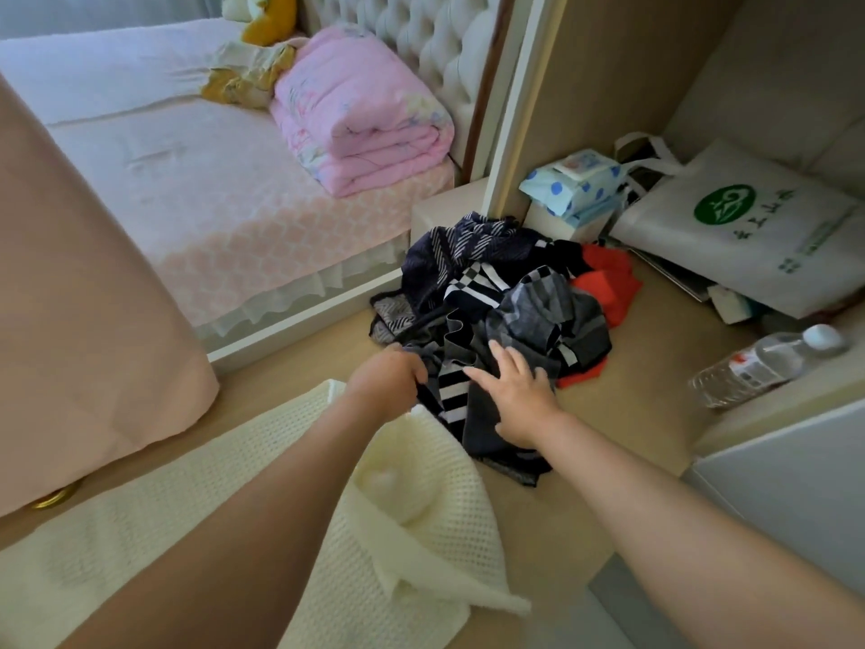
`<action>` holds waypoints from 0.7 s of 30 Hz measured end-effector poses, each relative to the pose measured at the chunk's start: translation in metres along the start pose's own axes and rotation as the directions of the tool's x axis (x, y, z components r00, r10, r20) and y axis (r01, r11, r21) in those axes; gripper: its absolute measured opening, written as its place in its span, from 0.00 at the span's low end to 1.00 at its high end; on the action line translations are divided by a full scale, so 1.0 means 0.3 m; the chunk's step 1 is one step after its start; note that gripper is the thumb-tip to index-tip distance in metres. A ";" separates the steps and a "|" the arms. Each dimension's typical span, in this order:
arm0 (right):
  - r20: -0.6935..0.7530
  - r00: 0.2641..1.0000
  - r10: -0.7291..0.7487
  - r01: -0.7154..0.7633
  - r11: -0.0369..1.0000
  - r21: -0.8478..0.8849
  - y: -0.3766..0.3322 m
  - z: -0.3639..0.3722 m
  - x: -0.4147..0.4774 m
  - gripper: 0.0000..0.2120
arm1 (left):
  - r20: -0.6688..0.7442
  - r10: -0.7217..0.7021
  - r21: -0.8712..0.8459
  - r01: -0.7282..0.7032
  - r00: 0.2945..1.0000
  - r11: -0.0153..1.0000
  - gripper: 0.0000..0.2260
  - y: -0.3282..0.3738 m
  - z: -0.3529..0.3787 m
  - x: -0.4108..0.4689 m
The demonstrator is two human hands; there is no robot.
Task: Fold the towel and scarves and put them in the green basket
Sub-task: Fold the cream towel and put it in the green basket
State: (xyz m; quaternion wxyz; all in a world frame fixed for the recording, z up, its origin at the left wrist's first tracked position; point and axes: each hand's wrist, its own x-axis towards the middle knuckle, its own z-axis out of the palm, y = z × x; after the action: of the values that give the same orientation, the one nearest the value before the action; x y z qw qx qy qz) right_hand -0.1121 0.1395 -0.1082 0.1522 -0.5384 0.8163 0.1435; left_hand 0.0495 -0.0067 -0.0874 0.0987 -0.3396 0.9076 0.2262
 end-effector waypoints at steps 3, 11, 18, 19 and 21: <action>0.058 0.995 -0.086 0.092 0.990 -0.105 0.037 0.021 0.075 0.63 | -0.028 -0.052 0.053 0.054 0.998 0.997 0.32 0.046 0.043 0.108; -0.034 0.957 -0.290 0.287 0.955 -0.070 0.163 -0.030 0.204 0.21 | 0.026 -0.136 0.070 0.134 0.990 0.989 0.28 0.112 0.121 0.279; -0.601 0.786 -0.142 0.115 0.990 -0.083 0.316 -0.229 0.310 0.12 | -0.535 -0.082 -0.489 -0.229 0.841 0.841 0.25 0.235 -0.112 0.395; -0.674 0.729 -0.119 0.081 0.993 -0.087 0.324 -0.254 0.326 0.13 | -0.543 -0.097 -0.522 -0.245 0.834 0.817 0.28 0.247 -0.142 0.408; -0.744 0.665 -0.062 0.028 0.998 -0.057 0.320 -0.285 0.356 0.19 | -0.468 -0.087 -0.529 -0.200 0.879 0.825 0.37 0.245 -0.166 0.419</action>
State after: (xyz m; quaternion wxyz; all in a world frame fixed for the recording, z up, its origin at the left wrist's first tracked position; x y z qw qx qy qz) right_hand -0.2487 0.0525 -0.0664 -0.2021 -0.5729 0.7907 -0.0760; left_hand -0.0946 -0.0534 -0.0602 -0.2369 -0.3703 0.8061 0.3961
